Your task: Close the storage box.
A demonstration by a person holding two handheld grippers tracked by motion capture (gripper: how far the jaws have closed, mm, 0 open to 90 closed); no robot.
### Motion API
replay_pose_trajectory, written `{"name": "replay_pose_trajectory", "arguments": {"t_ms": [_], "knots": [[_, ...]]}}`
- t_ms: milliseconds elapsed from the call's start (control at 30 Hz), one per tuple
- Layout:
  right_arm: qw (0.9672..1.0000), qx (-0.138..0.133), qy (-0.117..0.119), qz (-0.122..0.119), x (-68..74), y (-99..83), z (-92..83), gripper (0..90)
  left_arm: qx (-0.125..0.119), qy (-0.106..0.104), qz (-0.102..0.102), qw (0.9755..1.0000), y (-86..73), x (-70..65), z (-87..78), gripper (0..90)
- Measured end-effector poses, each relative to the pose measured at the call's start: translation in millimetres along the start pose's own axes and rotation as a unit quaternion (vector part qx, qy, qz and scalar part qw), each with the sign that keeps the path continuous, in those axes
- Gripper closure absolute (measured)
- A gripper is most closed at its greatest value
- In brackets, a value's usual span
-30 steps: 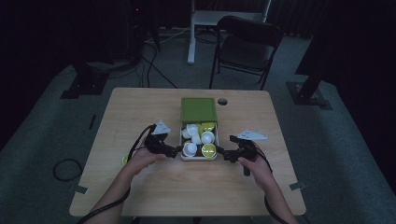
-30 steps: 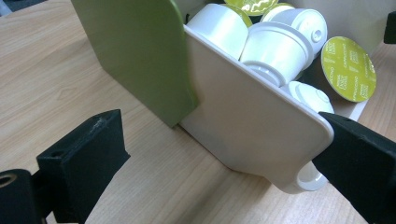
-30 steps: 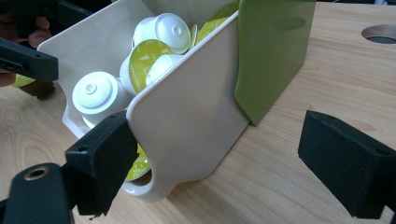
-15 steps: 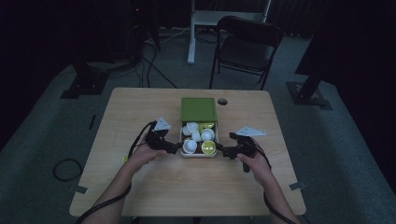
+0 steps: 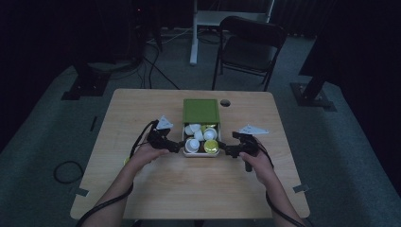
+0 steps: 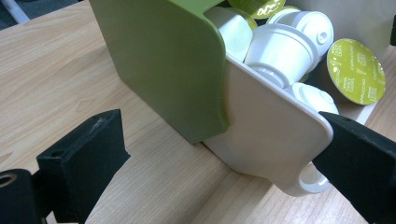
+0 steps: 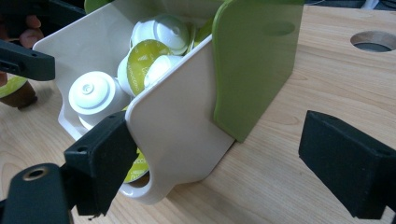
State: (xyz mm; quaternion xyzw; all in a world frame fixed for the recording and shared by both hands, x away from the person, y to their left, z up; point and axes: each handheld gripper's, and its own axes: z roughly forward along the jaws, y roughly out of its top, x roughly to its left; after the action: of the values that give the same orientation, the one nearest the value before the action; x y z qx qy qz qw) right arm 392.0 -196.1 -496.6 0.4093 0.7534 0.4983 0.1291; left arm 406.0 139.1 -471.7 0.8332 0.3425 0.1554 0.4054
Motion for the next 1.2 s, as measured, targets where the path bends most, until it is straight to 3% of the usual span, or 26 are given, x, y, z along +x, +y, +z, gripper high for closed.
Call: {"name": "replay_pose_trajectory", "arguments": {"t_ms": [567,833,1200], "knots": [[0.9999,0.003,-0.014,0.0,-4.8,6.0,4.2,11.4,-0.01,0.014,0.007,0.9998,5.6,3.9,5.9,3.0],[0.9998,0.001,-0.015,0.015,-7.9,7.4,8.2,11.3,-0.007,0.015,0.007,0.9998,9.2,8.8,9.0,3.0],[0.9995,0.001,-0.025,0.019,-12.0,13.4,15.1,11.4,-0.01,0.027,-0.001,0.9996,13.9,14.3,15.1,3.0]]}}
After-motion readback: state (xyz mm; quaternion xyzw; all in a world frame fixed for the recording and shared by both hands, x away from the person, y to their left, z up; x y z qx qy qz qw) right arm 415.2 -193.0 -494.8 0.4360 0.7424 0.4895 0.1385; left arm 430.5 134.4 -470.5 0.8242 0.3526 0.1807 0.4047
